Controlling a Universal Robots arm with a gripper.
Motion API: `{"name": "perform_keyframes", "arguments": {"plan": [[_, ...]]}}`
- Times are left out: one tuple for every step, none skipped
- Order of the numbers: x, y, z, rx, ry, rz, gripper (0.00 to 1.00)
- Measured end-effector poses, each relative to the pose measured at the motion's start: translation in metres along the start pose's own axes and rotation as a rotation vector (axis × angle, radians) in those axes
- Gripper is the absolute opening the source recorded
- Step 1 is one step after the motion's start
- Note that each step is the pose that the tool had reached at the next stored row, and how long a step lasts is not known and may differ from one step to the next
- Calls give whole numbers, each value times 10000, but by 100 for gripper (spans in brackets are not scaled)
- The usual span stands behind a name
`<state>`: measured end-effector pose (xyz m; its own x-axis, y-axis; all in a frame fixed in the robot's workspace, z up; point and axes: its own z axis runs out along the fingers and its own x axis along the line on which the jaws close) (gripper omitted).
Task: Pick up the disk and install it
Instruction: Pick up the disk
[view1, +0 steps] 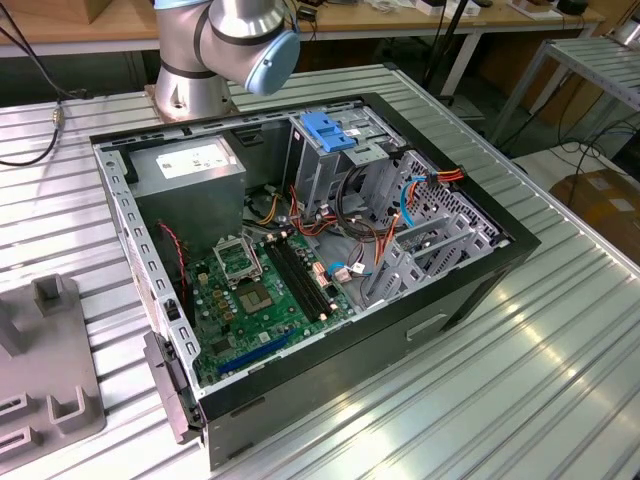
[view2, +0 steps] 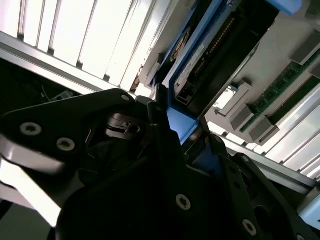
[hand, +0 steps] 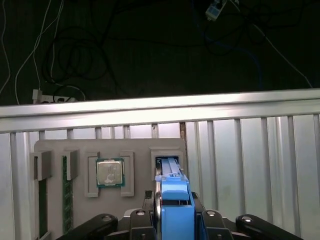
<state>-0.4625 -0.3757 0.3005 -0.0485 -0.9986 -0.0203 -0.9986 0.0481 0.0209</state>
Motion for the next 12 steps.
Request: {"name": "perform_keyframes", "arguments": {"plan": [[1,0,0,-4,4,-160,37],[1,0,1,-5,4,-185,37],[2,-1,2,-4,4,-189,37],[2,-1,3,-2,3,-190,37],[2,-1,3,-2,3,-191,37],[2,-1,2,-2,3,-200,37],[2,-1,3,-2,4,-264,37],[2,-1,3,-4,5,-311,37],[2,-1,3,-4,6,-331,37],[2,-1,3,-4,5,-332,37],[2,-1,3,-4,6,-332,37],[2,-1,3,-5,6,-335,37]]}}
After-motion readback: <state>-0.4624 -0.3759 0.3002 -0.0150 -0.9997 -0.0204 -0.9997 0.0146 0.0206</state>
